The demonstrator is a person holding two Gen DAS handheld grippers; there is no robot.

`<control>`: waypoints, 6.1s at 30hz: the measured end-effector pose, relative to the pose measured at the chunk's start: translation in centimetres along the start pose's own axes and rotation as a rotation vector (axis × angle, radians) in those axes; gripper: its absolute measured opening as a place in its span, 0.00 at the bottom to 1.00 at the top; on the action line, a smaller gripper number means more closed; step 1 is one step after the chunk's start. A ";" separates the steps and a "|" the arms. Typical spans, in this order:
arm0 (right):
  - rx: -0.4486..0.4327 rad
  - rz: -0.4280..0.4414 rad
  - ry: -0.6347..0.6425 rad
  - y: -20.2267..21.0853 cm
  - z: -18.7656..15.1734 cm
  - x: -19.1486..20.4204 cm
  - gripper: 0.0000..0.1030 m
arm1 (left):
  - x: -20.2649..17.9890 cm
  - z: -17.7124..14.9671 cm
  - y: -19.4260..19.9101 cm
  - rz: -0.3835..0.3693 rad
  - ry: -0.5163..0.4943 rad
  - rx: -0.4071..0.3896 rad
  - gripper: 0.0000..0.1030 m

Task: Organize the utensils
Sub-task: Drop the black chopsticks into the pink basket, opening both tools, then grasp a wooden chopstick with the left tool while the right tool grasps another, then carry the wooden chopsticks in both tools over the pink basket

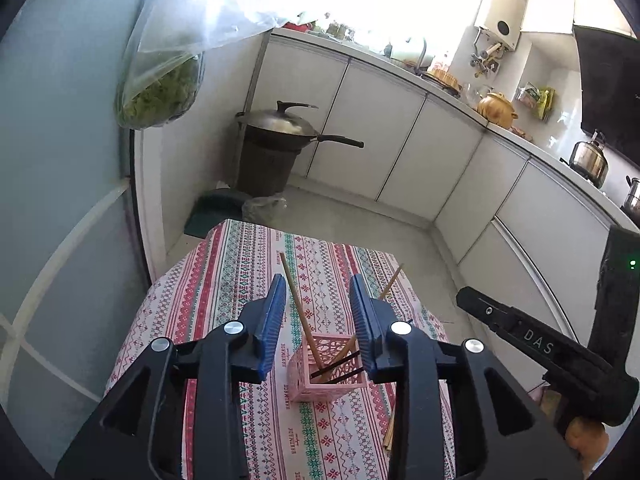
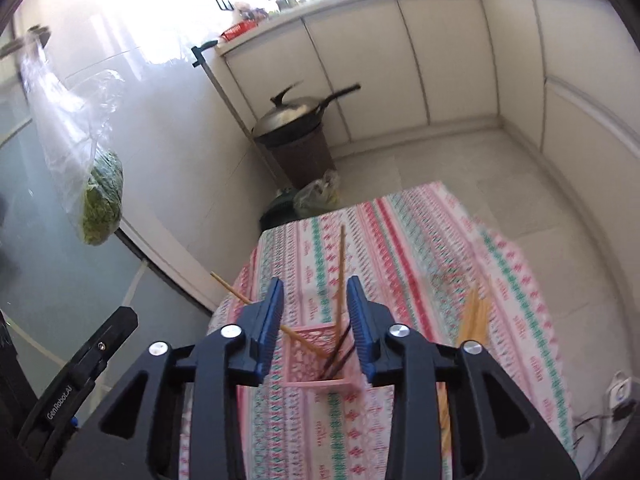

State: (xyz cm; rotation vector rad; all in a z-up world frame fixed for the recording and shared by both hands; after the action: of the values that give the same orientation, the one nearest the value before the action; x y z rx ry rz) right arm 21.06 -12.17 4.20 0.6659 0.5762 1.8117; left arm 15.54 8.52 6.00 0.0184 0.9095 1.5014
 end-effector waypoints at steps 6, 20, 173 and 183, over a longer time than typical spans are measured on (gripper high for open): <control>-0.050 -0.222 0.165 1.7 -1.9 0.8 0.49 | -2.3 -2.6 -0.3 0.087 -0.111 -0.036 0.44; -0.103 -0.395 0.233 4.1 -4.7 0.2 0.76 | -3.7 -5.8 -0.3 0.174 -0.195 -0.094 0.66; -0.031 0.128 -0.296 7.9 -3.7 -13.3 0.05 | -1.6 2.6 -0.2 -0.045 0.074 -0.092 0.04; -0.050 0.176 -0.294 8.2 -2.5 -11.5 0.05 | 2.1 2.4 0.0 0.015 0.160 -0.111 0.28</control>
State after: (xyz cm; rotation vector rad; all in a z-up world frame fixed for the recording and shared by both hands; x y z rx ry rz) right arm 16.97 -25.81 5.93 0.9531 0.2816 1.8380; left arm 16.40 11.48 6.61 -0.1779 0.9534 1.5820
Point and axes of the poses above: each gripper's, at about its wrist camera, not at the fingertips, and y roughly against the way its jaws point, x to its left, z to its top, the point moved 1 cm from there along -y, roughly the way its jaws point, and after that the axes turned 15 degrees about y, right-handed, at the moved point
